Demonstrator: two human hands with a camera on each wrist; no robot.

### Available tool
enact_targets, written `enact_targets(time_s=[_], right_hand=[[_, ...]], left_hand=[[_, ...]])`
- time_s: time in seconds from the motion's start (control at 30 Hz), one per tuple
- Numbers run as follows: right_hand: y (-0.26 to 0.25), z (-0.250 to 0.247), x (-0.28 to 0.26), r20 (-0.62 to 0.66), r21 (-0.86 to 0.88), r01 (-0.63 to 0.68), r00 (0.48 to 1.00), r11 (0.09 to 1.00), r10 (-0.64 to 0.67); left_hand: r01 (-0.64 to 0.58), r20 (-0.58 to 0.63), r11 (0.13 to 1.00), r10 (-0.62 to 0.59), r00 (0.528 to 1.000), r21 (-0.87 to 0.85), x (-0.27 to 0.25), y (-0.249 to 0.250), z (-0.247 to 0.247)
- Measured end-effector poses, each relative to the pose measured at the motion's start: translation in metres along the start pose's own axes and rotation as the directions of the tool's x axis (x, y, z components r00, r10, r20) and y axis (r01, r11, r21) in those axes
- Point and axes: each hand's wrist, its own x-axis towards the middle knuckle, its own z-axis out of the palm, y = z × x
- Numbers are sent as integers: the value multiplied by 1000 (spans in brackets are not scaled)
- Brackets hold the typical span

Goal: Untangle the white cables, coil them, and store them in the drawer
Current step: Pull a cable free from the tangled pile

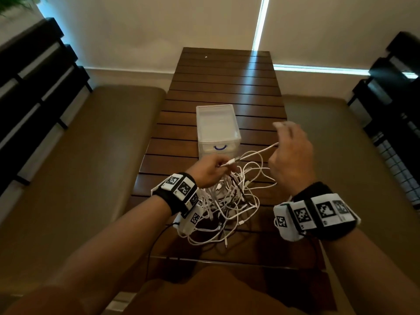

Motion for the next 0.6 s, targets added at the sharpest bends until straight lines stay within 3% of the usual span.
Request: enact_targets(time_s=[0.03, 0.1, 0.17, 0.23, 0.33, 0.43, 0.5, 0.6], right_hand=[[-4, 1, 0, 136, -132, 87, 988, 987, -69], [-14, 8, -4, 429, -184, 200, 897, 962, -105], [-17, 12, -6, 526, -94, 177, 844, 980, -102], [-13, 14, -8, 438, -17, 135, 892, 991, -114], [-11, 11, -4, 192, 312, 3, 979, 950, -66], [-11, -7, 13, -4, 461, -40, 999, 887, 47], [-7, -25, 24, 8, 427, -68, 997, 902, 71], [16, -37, 24, 206, 204, -113, 976, 973, 70]], left_hand=[[-26, 9, 1000, 26, 1000, 16, 1, 5, -2], [-58, 15, 998, 57, 998, 25, 4, 14, -2], [-58, 7, 998, 58, 998, -15, 5, 14, -1], [-65, 28, 994, 68, 997, -91, 1, 10, 0], [-34, 84, 999, 36, 996, -16, -4, -4, 5], [75, 129, 994, -84, 988, 74, -10, -25, 8], [82, 54, 997, -82, 995, -8, -14, -32, 5], [22, -85, 968, -44, 995, -249, -16, -14, -9]])
